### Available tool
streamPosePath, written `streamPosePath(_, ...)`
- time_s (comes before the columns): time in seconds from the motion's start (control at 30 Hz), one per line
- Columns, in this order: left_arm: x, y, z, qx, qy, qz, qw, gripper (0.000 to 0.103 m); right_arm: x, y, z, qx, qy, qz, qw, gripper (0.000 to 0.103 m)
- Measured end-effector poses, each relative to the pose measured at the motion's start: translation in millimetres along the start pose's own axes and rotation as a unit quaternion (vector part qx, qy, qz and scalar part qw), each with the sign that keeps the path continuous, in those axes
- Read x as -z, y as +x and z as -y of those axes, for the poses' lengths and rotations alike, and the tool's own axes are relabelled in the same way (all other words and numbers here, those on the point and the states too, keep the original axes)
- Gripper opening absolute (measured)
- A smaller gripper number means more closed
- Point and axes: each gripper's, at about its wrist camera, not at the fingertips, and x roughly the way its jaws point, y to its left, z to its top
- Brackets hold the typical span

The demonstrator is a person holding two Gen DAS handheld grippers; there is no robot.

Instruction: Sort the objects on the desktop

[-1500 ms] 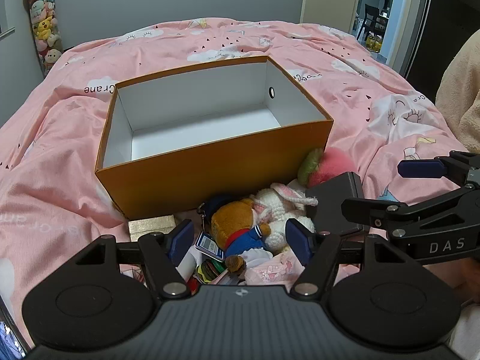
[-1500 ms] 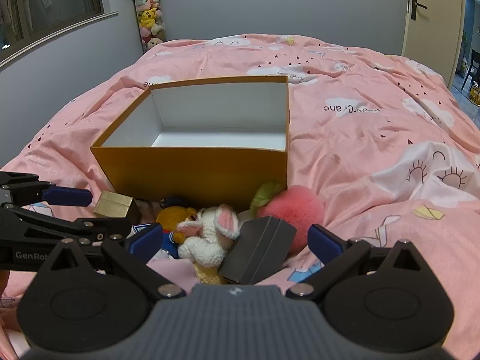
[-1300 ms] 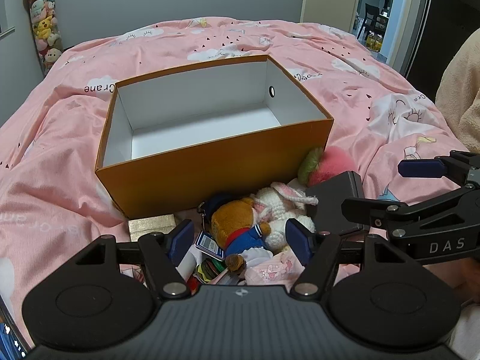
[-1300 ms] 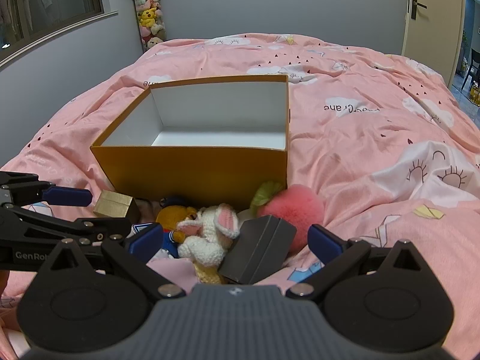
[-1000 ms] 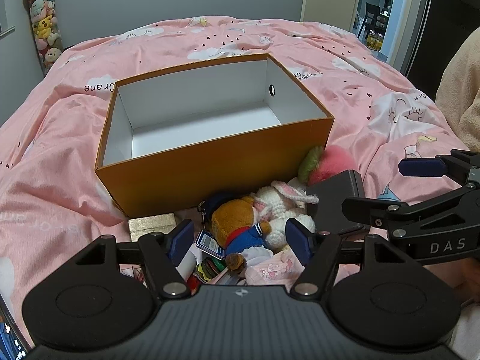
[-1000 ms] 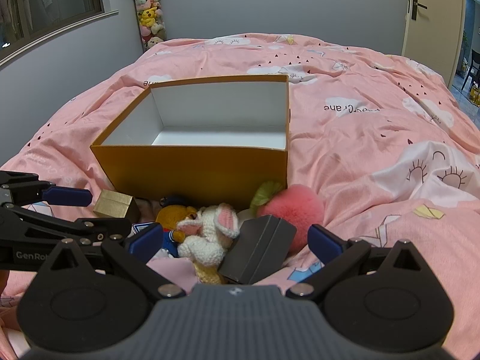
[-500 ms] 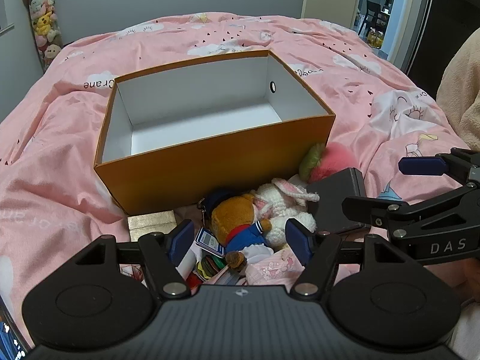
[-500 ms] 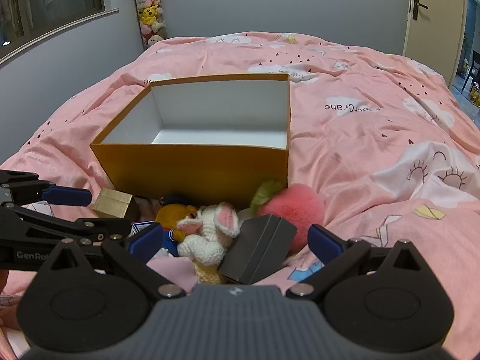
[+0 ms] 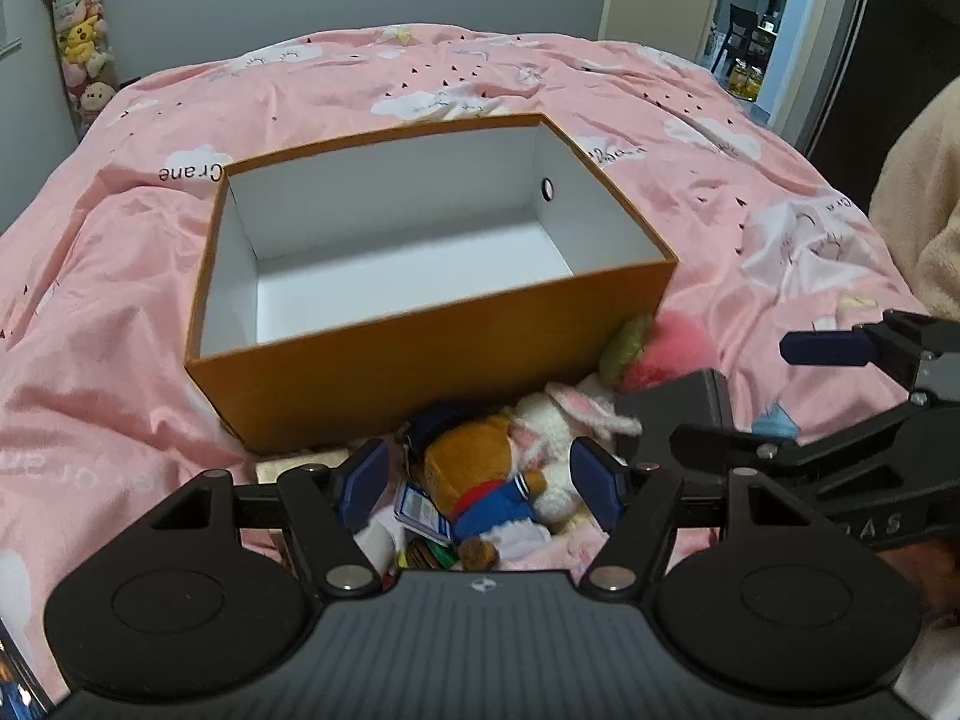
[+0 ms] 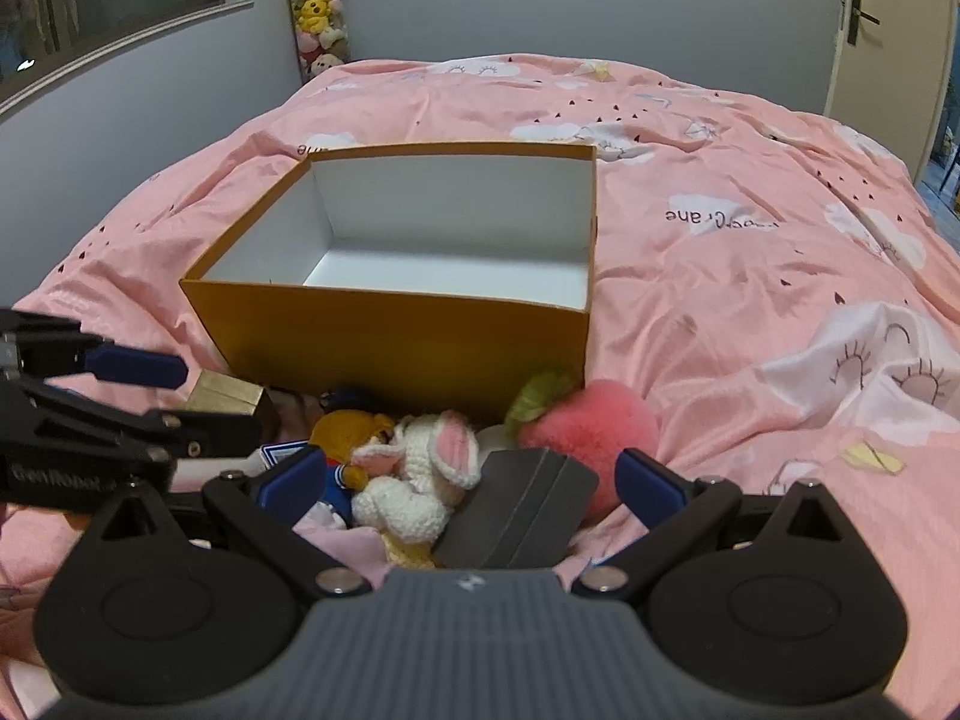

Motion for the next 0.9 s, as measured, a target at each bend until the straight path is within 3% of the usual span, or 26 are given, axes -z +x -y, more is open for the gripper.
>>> streamPosePath(0.9,-52,31,-31,-0.025,-0.024,0.017,0.9993,0.078,-56,39,13,0.002,0.009,0.025,1.0,0.102)
